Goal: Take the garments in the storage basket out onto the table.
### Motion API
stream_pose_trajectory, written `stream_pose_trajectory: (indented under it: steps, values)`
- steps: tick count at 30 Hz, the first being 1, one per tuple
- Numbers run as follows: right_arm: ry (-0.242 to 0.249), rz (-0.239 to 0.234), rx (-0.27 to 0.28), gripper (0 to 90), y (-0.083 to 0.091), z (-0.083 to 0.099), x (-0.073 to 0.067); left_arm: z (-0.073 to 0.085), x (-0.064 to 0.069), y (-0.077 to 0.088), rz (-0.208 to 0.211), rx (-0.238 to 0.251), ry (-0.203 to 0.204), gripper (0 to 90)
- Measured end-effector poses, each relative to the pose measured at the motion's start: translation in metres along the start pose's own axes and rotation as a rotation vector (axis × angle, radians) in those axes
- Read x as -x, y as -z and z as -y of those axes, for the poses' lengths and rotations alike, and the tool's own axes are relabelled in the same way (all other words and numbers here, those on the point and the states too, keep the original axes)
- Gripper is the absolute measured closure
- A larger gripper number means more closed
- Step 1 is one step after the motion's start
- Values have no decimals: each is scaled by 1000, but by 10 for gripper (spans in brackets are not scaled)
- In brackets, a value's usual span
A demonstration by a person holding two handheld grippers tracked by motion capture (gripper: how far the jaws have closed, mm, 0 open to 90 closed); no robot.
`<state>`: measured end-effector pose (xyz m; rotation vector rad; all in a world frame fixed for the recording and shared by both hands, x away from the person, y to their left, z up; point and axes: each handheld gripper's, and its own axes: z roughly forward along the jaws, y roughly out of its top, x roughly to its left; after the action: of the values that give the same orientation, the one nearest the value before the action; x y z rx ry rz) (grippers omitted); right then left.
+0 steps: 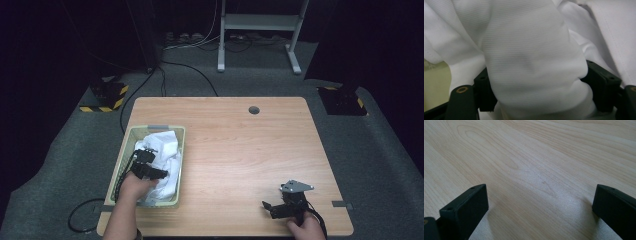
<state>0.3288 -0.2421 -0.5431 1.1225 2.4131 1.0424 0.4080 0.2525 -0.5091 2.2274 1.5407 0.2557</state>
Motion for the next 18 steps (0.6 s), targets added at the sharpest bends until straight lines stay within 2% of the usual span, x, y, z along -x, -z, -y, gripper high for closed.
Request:
stream_pose_trajectory:
  steps: [7,13,18]
  values:
    - [2,1,1,1,0,0,0,-3,4,1,8,10,-7,429]
    - [-1,-1,1,1,0,0,0,-4,5,1,13,14,-12,525]
    - [-5,-5,2,1,0,0,1,-6,7,1,11,11,-15,558]
